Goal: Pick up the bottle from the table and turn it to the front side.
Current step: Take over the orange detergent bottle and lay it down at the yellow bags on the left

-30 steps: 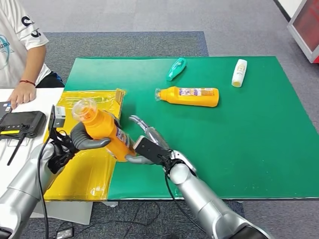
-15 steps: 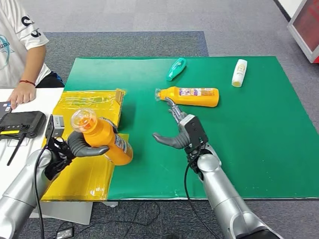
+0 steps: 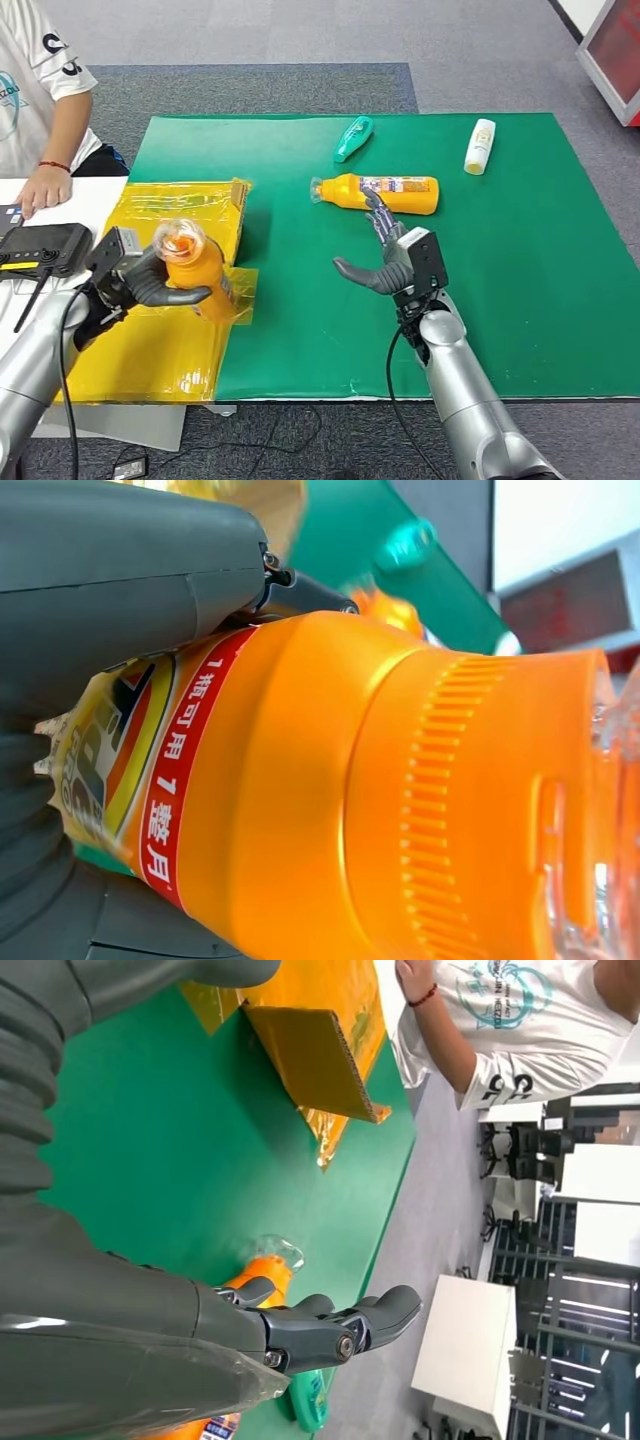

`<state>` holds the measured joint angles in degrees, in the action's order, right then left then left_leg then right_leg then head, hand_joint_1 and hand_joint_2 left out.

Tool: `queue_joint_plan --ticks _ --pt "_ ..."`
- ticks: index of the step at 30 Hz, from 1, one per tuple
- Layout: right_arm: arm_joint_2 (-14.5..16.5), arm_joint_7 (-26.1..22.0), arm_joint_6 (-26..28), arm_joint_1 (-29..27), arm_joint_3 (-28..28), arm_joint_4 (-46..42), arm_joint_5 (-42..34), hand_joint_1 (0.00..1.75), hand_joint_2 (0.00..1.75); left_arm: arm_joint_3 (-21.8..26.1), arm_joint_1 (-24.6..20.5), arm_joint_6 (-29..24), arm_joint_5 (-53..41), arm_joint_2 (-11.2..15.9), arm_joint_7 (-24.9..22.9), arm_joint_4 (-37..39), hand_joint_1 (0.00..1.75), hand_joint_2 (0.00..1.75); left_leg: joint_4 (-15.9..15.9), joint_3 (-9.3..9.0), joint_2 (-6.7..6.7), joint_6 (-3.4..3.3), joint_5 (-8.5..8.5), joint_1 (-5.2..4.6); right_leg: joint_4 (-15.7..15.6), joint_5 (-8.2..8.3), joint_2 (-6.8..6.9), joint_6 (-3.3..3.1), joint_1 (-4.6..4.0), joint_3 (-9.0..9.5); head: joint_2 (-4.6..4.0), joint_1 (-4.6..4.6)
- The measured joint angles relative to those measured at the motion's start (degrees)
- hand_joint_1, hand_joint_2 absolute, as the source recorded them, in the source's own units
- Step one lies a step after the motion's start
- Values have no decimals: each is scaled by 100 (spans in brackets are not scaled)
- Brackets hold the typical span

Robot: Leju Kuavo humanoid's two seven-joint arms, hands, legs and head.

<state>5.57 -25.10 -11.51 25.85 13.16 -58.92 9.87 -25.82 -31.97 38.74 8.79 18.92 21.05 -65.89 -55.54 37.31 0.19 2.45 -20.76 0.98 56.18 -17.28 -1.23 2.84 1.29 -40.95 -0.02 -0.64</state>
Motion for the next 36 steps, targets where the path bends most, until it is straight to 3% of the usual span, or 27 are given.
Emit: queue_joint_plan --ticks 10,23,26,30,36 --pt "17 -12 117 24 13 118 145 0 175 -272 -1110 -131 -27 274 -572 326 175 175 0 3 -1 -2 2 -2 0 2 1 1 2 3 1 -1" --pt "70 -10 200 87 103 326 235 0 175 -799 -1800 -41 -27 318 -950 780 175 175 0 2 -1 -1 -1 -1 0 -1 1 0 2 4 0 -1" --pt "76 -14 173 118 121 368 240 0 175 -931 -1984 250 99 335 -1119 930 175 175 0 3 -1 -2 0 -2 0 0 2 0 2 5 0 -2" --pt "135 -44 132 207 211 473 243 0 175 -1225 -2309 984 982 388 -1469 1328 175 175 0 2 0 -1 1 -2 1 0 1 0 3 4 0 -1" --pt "245 -71 153 400 413 612 193 0 175 -1739 -2508 1312 1962 487 -1634 1951 175 175 0 -1 0 2 3 -1 3 1 -1 -2 2 4 0 0"
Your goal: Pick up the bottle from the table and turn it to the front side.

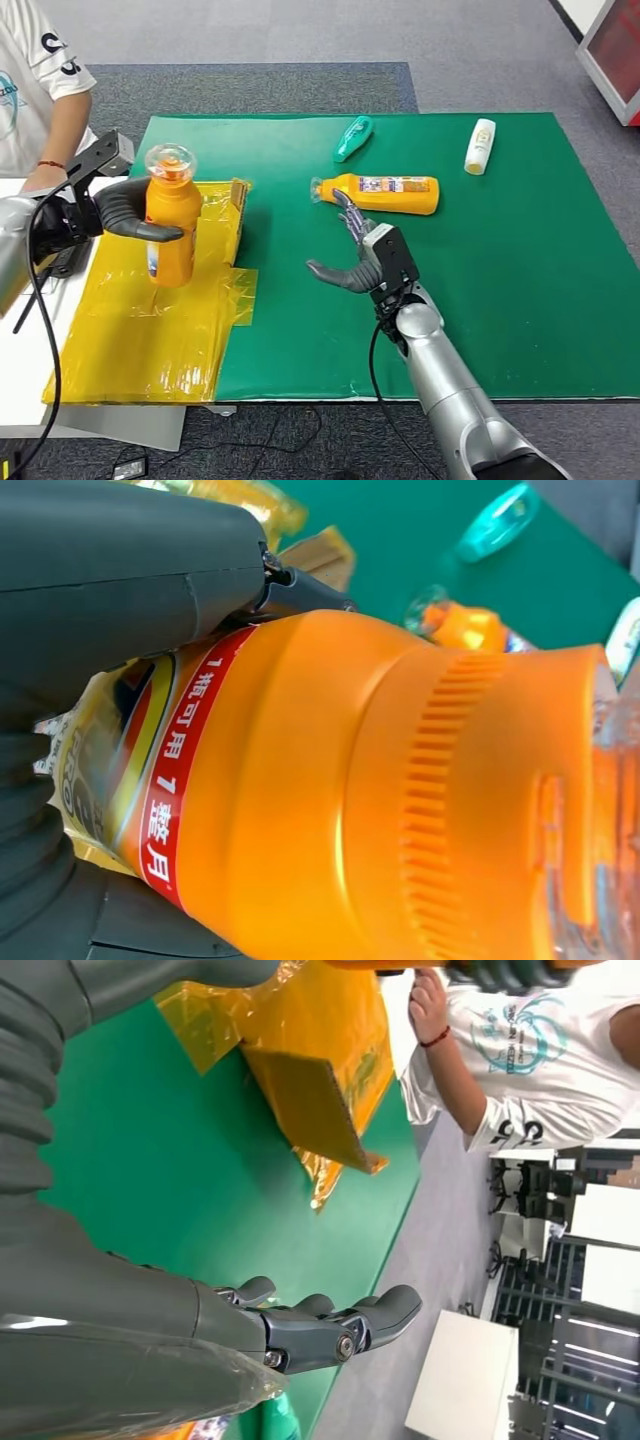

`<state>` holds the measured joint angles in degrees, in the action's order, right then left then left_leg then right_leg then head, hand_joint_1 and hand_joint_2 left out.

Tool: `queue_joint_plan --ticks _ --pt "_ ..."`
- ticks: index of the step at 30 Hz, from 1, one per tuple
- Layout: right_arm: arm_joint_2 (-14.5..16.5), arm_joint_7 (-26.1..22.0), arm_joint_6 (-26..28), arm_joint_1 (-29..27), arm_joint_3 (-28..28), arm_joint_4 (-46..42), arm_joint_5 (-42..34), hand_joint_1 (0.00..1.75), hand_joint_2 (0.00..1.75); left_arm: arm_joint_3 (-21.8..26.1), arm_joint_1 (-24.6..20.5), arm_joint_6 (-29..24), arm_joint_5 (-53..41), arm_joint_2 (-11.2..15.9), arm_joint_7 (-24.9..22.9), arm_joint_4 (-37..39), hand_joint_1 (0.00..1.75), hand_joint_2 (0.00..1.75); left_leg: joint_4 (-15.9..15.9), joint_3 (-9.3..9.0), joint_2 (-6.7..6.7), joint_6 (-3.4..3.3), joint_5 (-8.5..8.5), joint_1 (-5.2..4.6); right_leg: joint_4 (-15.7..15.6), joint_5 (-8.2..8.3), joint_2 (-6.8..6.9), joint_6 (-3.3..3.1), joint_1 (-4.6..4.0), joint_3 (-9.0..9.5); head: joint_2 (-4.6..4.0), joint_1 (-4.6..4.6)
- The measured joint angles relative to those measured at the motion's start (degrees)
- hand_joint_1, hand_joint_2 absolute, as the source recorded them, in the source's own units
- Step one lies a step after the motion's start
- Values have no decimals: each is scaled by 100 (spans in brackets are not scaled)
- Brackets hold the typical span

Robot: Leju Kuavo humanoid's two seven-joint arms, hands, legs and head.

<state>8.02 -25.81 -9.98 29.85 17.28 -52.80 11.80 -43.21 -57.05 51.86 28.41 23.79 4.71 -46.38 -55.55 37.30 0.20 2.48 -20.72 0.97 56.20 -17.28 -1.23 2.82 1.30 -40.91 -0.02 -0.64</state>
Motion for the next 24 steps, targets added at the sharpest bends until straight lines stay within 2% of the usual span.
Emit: queue_joint_plan --ticks 6,14,19,24 --pt "67 2 41 67 153 115 -19 0 175 -454 -13 33 418 107 -99 344 175 175 0 0 -1 0 1 -1 -1 0 1 0 0 3 0 0" --pt "103 10 64 95 220 220 -35 0 175 -849 -62 -54 441 172 -170 567 175 175 0 -2 -1 -1 0 -2 -1 0 1 0 1 5 0 1" --pt "107 26 79 99 247 252 -46 0 175 -1091 -165 -174 218 184 -227 635 175 175 0 -3 -1 -1 0 -2 -2 0 1 0 1 5 0 1" --pt "109 61 125 97 263 263 -47 0 175 -1522 -474 -490 -282 174 -267 666 175 175 0 -3 -2 -1 1 -2 -4 1 2 1 1 6 1 -1"
